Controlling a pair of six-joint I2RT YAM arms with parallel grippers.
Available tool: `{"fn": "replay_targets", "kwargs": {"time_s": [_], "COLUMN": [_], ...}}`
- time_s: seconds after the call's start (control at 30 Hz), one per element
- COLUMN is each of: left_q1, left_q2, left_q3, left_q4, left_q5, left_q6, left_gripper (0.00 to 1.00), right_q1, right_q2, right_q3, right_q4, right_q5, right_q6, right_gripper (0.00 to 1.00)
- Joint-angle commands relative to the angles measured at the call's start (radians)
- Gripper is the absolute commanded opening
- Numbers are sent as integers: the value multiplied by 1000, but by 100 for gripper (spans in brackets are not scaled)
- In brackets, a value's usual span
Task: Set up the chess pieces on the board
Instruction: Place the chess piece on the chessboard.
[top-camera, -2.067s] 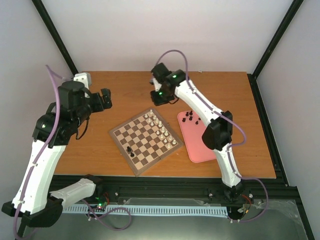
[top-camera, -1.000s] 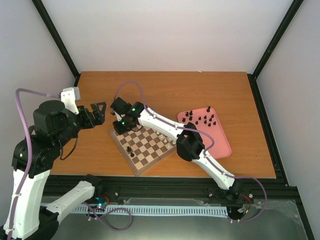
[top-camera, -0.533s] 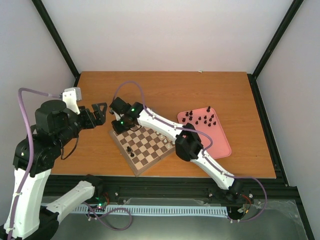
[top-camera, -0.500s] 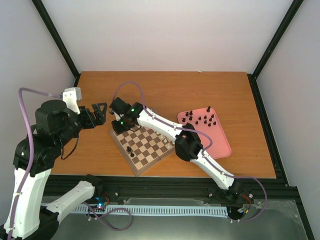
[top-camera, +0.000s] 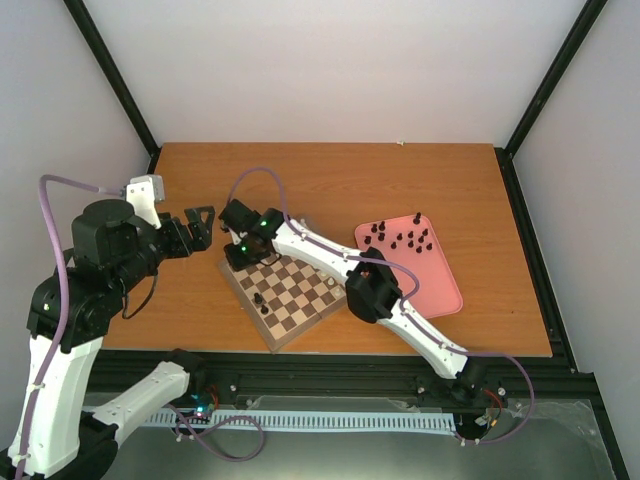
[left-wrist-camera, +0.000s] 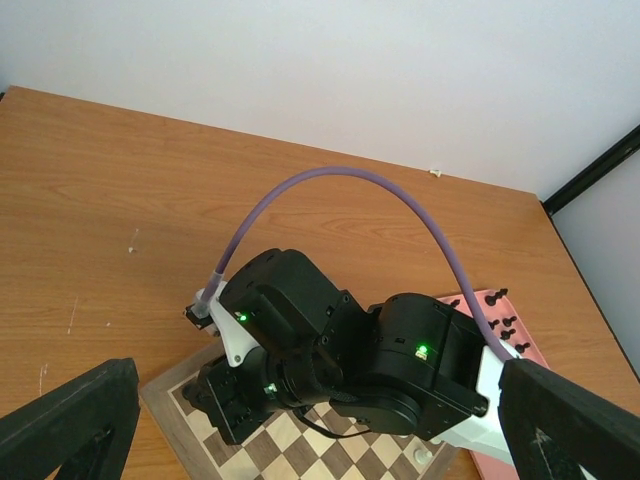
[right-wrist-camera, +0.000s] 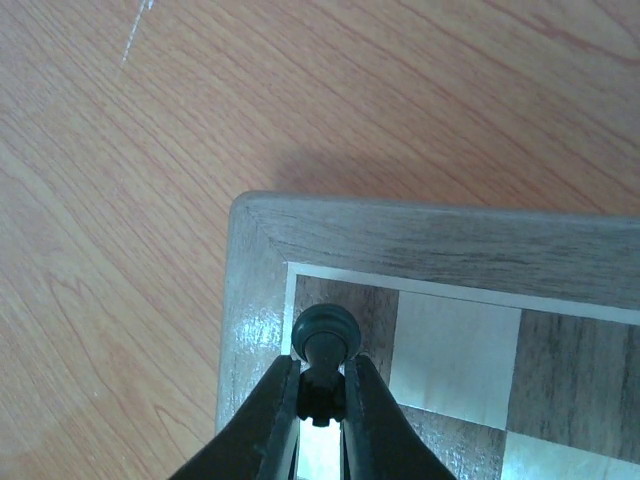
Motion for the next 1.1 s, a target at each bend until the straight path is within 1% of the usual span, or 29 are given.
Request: {"fn": "replay_targets", "kwargs": {"time_s": [0.0,0.1,0.23,0.4,0.47,0.7,1.07], "left_q1": [4,4,4,4,4,4,4], "left_q2": [0,-1,-3,-7,-6,-9,-8], "left_q3": [-3,-4,-9,-11,-11,-14,-17], "left_q4": [-8,-8,-8,-8,-7,-8,-4], "left_q5": [-3,-3,-3,-4,-2,-3,-7], "left_q6": [25,27,26,26,26,27,27], "left_gripper": [100,100,100,100,100,100,100], "right_q1": [4,4,4,4,4,4,4], "right_q2": [19,19,19,16,17,5,-17], "right_q3": [40,40,40,40,40,40,36], "right_q4": [1,-5,-13,-21,-21,-1,6], "right_q5": [19,20,20,20,19,2,-26], "right_q6": [12,10,7,5,5,-3,-24], "right_gripper": [10,13,20,22,24,37,40]}}
